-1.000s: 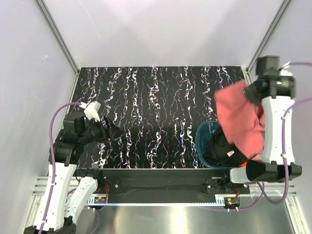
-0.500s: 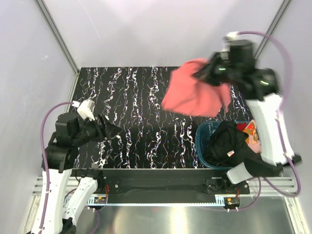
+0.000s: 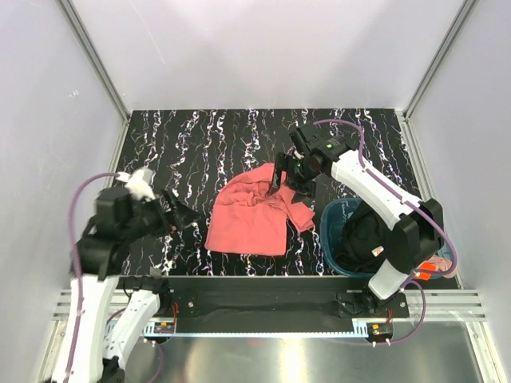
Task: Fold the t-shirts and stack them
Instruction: Move the tshirt to the center of the board
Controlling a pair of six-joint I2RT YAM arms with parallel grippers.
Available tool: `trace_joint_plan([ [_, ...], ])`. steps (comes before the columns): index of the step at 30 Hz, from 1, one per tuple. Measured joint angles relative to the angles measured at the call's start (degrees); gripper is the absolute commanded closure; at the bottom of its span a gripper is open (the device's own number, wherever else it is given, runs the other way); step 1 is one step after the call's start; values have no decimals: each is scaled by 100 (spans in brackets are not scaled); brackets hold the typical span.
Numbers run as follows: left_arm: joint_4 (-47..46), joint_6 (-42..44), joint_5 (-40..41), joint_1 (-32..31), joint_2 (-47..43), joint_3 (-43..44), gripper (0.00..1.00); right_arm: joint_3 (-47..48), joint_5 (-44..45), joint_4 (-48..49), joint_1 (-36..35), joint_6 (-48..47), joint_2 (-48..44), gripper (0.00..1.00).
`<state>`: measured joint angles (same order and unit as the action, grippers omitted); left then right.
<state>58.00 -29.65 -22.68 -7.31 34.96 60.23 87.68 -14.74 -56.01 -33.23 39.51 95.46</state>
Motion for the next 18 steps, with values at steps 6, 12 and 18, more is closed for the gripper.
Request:
trace_joint_plan([
  [6,-363,-433,-162,-588,1449,-931,27,-83,225,133,0,-643,63,41],
  [12,-1187,-527,94,-1731,3261,-247,26,308,811,2,105,-1305,981,16],
  [18,-2450,-831,-107,-1860,5010,125,26,341,774,81,669,-1580,1521,22],
])
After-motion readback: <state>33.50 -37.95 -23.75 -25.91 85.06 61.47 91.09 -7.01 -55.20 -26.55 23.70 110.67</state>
